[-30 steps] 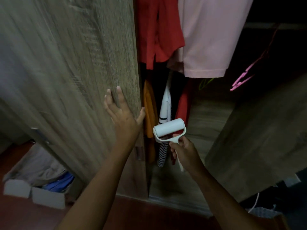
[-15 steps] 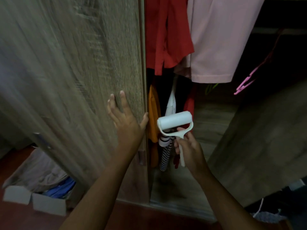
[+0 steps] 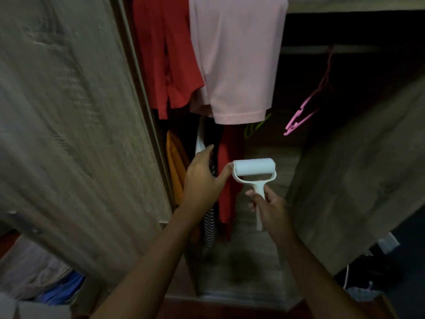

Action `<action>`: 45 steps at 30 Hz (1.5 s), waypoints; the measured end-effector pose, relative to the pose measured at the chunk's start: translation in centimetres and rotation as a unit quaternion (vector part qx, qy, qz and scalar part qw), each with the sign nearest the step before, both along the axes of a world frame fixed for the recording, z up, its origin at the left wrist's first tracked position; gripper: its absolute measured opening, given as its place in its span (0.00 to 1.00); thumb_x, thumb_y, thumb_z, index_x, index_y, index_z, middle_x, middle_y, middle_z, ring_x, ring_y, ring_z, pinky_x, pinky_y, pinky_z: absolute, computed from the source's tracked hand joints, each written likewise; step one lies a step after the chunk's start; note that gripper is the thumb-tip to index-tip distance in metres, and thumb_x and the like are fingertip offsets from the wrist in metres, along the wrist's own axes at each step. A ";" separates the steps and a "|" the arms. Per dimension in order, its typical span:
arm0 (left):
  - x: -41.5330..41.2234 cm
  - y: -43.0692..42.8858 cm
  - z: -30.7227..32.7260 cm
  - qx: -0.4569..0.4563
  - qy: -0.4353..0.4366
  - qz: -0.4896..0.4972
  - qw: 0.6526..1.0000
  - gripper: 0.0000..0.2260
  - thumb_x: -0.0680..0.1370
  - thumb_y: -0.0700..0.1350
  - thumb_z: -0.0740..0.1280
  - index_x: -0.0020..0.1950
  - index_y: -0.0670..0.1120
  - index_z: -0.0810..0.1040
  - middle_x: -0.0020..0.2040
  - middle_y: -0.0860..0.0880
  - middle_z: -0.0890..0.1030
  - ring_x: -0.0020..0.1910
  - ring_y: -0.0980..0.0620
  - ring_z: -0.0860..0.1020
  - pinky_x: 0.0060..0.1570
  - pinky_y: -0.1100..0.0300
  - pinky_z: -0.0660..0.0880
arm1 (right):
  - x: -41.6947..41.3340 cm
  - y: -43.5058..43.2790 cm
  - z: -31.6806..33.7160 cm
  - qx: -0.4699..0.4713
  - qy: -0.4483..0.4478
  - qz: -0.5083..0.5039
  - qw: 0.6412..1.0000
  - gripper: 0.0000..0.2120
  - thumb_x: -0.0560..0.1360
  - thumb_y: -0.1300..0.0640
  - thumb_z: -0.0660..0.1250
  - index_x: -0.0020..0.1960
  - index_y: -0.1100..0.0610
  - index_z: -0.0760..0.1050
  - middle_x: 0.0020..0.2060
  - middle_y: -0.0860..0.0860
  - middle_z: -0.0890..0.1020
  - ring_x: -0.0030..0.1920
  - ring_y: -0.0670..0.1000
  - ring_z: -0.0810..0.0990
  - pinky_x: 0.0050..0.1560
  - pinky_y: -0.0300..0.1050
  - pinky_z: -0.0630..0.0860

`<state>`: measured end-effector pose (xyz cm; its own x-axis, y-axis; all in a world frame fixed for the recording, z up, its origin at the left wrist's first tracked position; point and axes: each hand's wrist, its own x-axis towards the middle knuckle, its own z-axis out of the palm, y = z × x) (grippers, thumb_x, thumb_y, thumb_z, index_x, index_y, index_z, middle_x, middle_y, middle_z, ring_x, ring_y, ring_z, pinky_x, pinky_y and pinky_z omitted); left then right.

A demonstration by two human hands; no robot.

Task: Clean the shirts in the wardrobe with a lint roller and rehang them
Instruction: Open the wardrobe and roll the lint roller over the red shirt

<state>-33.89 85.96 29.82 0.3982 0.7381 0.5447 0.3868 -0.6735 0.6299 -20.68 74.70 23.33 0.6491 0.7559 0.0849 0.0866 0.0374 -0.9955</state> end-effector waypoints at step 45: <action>4.3 -2.3 1.7 -0.294 -0.253 0.077 0.919 0.15 0.85 0.45 0.59 0.56 0.36 0.80 0.46 0.38 0.83 0.43 0.46 0.82 0.46 0.55 0.79 | 9.5 10.0 -2.7 0.069 -0.023 0.310 0.948 0.09 0.84 0.53 0.57 0.51 0.46 0.75 0.32 0.52 0.72 0.27 0.44 0.68 0.27 0.36 0.66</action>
<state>-29.61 83.66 31.54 0.0699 0.9902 0.1210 0.0063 -0.1217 0.9925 -11.20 84.66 20.65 0.0767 0.9705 0.2287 0.0490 0.2254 -0.9730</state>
